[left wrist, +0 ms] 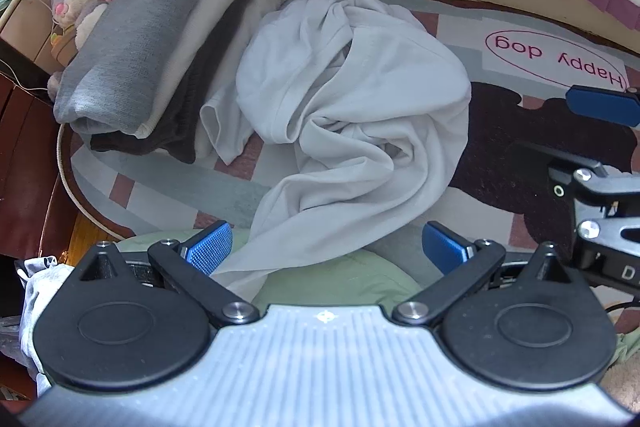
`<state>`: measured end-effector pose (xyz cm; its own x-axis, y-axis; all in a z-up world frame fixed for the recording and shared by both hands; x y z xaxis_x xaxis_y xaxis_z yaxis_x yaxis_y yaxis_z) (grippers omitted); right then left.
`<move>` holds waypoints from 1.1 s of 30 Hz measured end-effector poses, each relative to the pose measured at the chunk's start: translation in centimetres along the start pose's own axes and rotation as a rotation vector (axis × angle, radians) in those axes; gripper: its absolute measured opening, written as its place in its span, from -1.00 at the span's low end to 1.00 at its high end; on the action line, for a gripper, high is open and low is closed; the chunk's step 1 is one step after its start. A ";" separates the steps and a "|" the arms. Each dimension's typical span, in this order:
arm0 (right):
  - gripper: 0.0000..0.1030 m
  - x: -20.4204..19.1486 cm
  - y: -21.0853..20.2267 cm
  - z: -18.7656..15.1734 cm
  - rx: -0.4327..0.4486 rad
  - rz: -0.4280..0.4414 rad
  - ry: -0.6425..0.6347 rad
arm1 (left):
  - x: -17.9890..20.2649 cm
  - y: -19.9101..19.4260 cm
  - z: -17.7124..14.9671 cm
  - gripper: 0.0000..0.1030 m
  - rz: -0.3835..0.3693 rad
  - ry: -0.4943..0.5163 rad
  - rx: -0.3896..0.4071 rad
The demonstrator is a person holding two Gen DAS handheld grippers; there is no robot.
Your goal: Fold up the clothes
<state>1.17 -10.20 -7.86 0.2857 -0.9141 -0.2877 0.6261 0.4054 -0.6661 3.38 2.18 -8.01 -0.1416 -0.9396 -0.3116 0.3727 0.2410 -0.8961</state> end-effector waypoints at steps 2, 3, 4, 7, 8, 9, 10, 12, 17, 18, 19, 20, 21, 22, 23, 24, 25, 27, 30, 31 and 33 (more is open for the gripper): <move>0.39 0.0 0.0 0.0 0.000 -0.001 0.000 | 0.0 -0.1 0.1 1.00 -0.004 0.000 -0.004; 0.39 0.0 0.0 0.0 0.000 -0.001 0.000 | 0.0 -0.1 0.1 1.00 -0.011 0.000 -0.009; 0.39 0.0 0.0 0.0 0.000 -0.001 0.001 | 0.0 -0.1 0.1 1.00 -0.012 0.000 -0.010; 0.39 0.0 0.1 0.0 0.000 -0.002 0.001 | 0.1 0.1 0.0 1.00 -0.012 0.001 -0.009; 0.39 0.0 0.1 0.0 0.000 -0.002 0.001 | 0.1 0.1 -0.1 1.00 -0.012 0.002 -0.008; 0.39 0.1 0.1 0.0 0.000 -0.003 0.001 | 0.2 0.0 -0.1 1.00 -0.011 0.004 -0.007; 0.39 0.1 0.1 0.0 0.000 -0.003 0.001 | 0.2 0.1 -0.2 1.00 -0.011 0.005 -0.007; 0.39 0.1 0.1 0.0 0.000 -0.003 0.002 | 0.3 0.3 -0.2 1.00 -0.013 0.006 -0.006; 0.39 0.1 0.1 0.1 0.000 -0.003 0.003 | 0.2 0.2 0.0 1.00 -0.014 0.008 -0.010; 0.39 0.1 0.1 0.1 -0.001 -0.002 0.004 | 0.2 0.3 0.0 1.00 -0.013 0.008 -0.011; 0.39 0.1 0.1 0.1 -0.001 -0.001 0.005 | 0.3 0.3 0.0 1.00 -0.012 0.008 -0.011; 0.39 0.1 0.1 0.1 -0.002 0.001 0.006 | 0.2 0.3 0.0 1.00 -0.012 0.008 -0.011; 0.39 0.1 0.1 0.1 -0.002 0.002 0.007 | 0.3 0.4 0.0 1.00 -0.012 0.008 -0.011; 0.39 0.1 0.1 0.1 -0.003 0.003 0.008 | 0.3 0.4 0.0 1.00 -0.012 0.008 -0.011; 0.39 0.1 0.1 0.1 -0.004 0.005 0.009 | 0.3 0.4 0.0 1.00 -0.012 0.009 -0.011; 0.39 0.0 0.1 0.1 -0.004 0.006 0.010 | 0.3 0.4 -0.1 1.00 -0.013 0.009 -0.011; 0.39 0.0 0.1 0.1 -0.005 0.007 0.011 | 0.3 0.4 -0.1 1.00 -0.015 0.009 -0.011; 0.39 -0.1 0.0 0.1 -0.004 0.027 0.015 | 0.3 0.5 -0.1 1.00 -0.020 0.006 -0.015; 0.39 -0.4 -0.2 0.2 -0.002 0.048 0.017 | 0.2 0.6 -0.2 1.00 -0.020 0.004 -0.018; 0.39 -0.4 -0.2 0.2 -0.002 0.049 0.017 | 0.2 0.6 -0.2 1.00 -0.019 0.003 -0.019; 0.39 -0.5 -0.2 0.2 -0.001 0.050 0.016 | 0.3 0.6 -0.1 1.00 -0.021 0.004 -0.021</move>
<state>1.06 -9.80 -7.47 0.3057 -0.8925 -0.3316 0.6106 0.4510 -0.6510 3.43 2.07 -8.66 -0.1532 -0.9434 -0.2943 0.3507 0.2265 -0.9087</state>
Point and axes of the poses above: each gripper's, at about its wrist camera, not at the fingertips, and y roughly the way its jaws point, x to its right, z to its top, the point moved 9 cm from there along y, roughly the way its jaws point, and after that the axes turned 5 degrees about y, right-handed, at the moved point
